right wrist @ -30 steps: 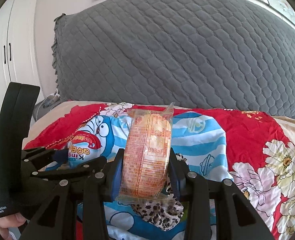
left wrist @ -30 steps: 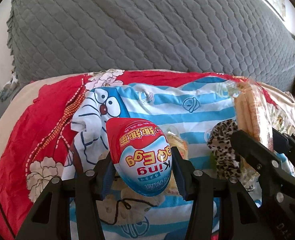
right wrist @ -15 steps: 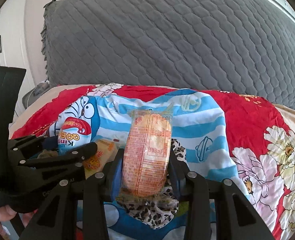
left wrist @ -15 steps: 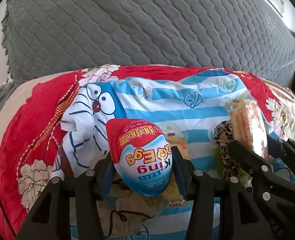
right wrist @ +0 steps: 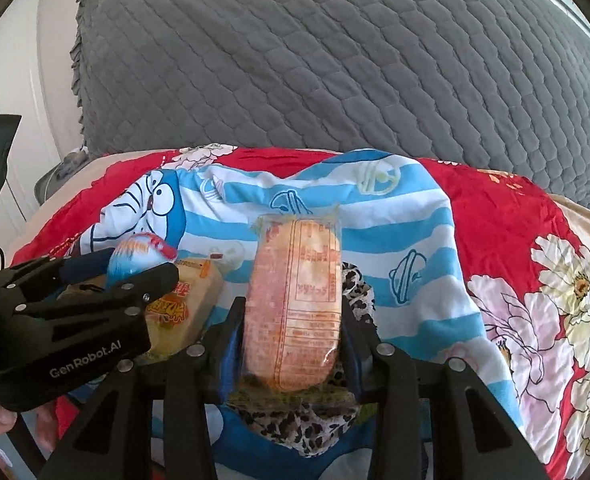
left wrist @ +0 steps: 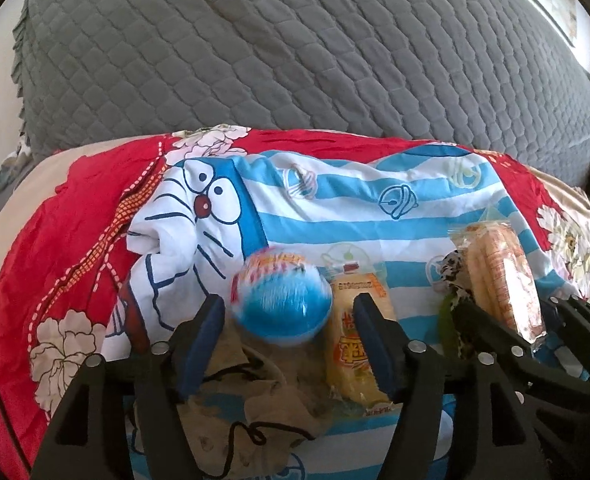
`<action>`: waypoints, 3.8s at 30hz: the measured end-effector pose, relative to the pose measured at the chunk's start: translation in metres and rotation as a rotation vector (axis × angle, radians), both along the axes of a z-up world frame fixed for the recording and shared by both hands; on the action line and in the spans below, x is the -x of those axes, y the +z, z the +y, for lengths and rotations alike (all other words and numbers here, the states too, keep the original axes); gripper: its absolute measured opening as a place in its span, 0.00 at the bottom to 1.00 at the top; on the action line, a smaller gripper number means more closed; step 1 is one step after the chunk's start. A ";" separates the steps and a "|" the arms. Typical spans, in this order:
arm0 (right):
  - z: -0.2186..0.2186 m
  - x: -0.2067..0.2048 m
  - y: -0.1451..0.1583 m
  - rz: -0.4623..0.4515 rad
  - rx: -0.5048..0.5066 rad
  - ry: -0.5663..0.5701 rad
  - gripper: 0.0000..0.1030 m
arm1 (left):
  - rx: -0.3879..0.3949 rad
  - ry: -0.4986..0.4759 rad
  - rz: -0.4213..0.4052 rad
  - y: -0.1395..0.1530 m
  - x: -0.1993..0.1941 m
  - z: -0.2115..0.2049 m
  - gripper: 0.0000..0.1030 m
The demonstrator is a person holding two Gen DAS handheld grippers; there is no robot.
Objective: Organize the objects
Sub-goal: 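Lower the Kinder egg and orange snack packet onto the striped shirt, then open both tools to release the egg and packet on the shirt, then withdraw both open tools back from the tray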
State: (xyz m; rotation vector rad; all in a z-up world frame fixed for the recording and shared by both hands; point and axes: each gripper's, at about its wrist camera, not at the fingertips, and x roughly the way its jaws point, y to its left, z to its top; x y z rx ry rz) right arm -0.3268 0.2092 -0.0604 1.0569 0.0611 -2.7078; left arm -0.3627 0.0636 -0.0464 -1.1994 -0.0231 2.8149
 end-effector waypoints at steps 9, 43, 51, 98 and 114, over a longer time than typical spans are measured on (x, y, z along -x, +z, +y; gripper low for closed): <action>0.000 -0.001 -0.001 -0.014 0.014 -0.002 0.49 | -0.011 0.003 -0.017 -0.001 -0.002 -0.003 0.75; 0.011 -0.037 0.038 0.056 0.127 -0.037 0.94 | -0.023 0.021 -0.055 0.025 -0.048 -0.024 0.84; 0.015 -0.053 0.053 0.039 0.127 -0.043 0.98 | -0.063 0.041 -0.005 0.050 -0.080 -0.035 0.96; 0.032 -0.254 0.109 0.108 -0.008 -0.114 0.99 | -0.089 -0.047 0.076 0.112 -0.267 -0.025 0.99; 0.025 -0.270 0.065 0.109 -0.071 -0.132 0.99 | -0.101 -0.068 0.037 0.066 -0.288 -0.022 0.99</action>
